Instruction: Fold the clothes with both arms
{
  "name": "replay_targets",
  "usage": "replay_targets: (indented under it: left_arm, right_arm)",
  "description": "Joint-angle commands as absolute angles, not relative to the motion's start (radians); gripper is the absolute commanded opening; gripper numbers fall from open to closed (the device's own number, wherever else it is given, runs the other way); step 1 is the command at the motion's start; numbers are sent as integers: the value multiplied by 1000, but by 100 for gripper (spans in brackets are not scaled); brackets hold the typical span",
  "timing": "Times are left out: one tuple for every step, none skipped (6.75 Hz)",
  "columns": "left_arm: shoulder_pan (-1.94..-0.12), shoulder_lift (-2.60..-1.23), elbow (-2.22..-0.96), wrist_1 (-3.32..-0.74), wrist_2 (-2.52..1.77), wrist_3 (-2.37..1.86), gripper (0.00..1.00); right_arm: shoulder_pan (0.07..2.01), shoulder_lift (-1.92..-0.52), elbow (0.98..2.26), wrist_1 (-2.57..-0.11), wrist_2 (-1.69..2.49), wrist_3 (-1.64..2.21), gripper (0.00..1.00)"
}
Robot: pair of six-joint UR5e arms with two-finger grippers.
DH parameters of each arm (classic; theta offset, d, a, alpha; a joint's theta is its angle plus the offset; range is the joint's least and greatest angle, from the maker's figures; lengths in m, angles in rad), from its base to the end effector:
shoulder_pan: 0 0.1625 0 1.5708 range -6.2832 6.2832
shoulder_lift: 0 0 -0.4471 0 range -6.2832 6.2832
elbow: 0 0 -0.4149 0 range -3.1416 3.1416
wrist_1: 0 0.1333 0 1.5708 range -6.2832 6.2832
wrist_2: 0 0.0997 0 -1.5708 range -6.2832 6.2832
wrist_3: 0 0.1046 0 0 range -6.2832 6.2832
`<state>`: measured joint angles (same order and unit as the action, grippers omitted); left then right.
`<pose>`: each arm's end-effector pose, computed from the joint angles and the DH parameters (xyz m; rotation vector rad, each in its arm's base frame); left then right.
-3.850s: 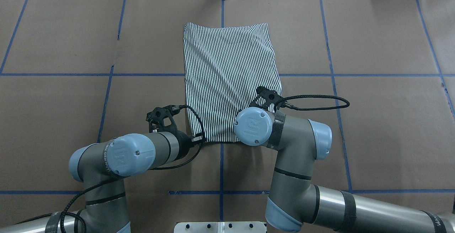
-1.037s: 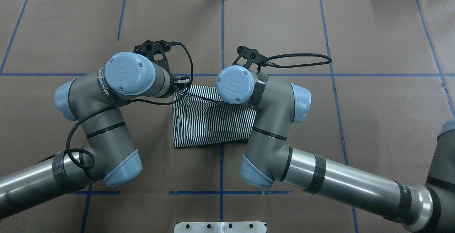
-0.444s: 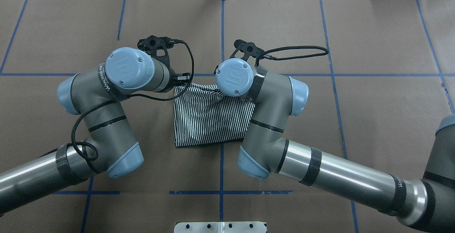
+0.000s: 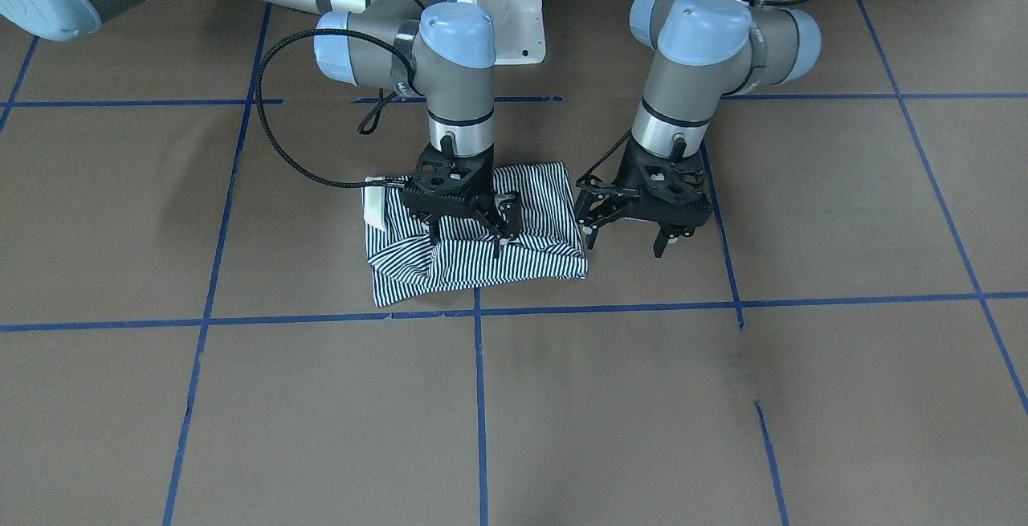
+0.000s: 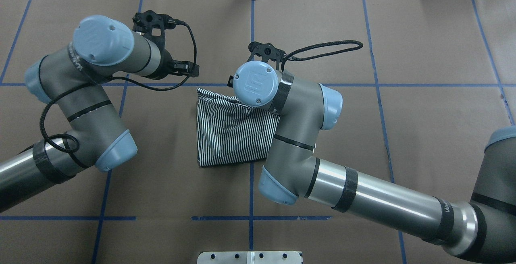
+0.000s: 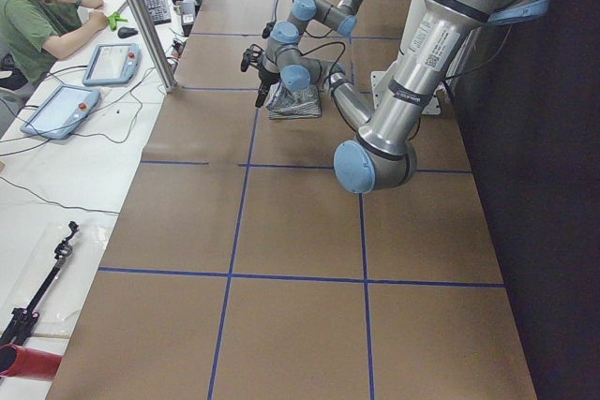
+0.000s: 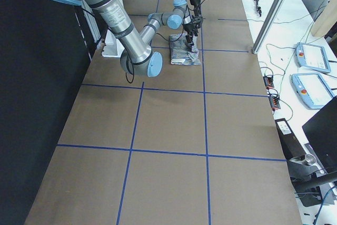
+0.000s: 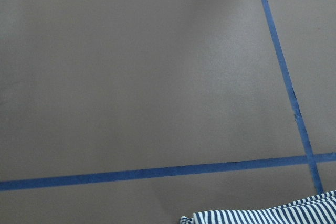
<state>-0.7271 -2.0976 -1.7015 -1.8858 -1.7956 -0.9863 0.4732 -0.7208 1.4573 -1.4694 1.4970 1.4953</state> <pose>0.4451 -0.5432 0.2705 0.4263 0.8930 -0.0215 -0.6367 -0.4844 0.1746 0.2959 -0.7932 0.4048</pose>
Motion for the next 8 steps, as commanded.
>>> replay_targets:
  left_arm:
    - [-746,-2072,-1701,-1931,-1815,-962,100]
    - [-746,-2072,-1703,-1931,-1815,-965,100]
    - [-746,-2071,-1703,-1931,-1815,-969,100]
    - [-746,-2071,-1703,-1931,-1813,-969,100]
    - [-746,-2071,-1703,-1931,-1813,-971,100]
    - [-746,-2069,-1704,-1931,-1815,-974,100]
    - [-746,-2069,-1704,-1931,-1815,-974,100]
    - [-746,-2068,-1709,-1931,-1815,-974,100]
  right_arm:
    - [405,-730,1448,-1470,1432,1298,100]
    - [387,-733,1440,-1470,1411,1293,100]
    - [385,-732,1443,-1471,1413,1290,100]
    - [374,-732,1440,-1470,1410,1290,100]
    - [374,-732,1428,-1470,1398,1276,100]
    - [385,-727,1401,-1465,1379,1257,100]
    - [415,-720,1355,-1463,1379,1250,100]
    - [461,-692,1306,-1460,1379,1209,100]
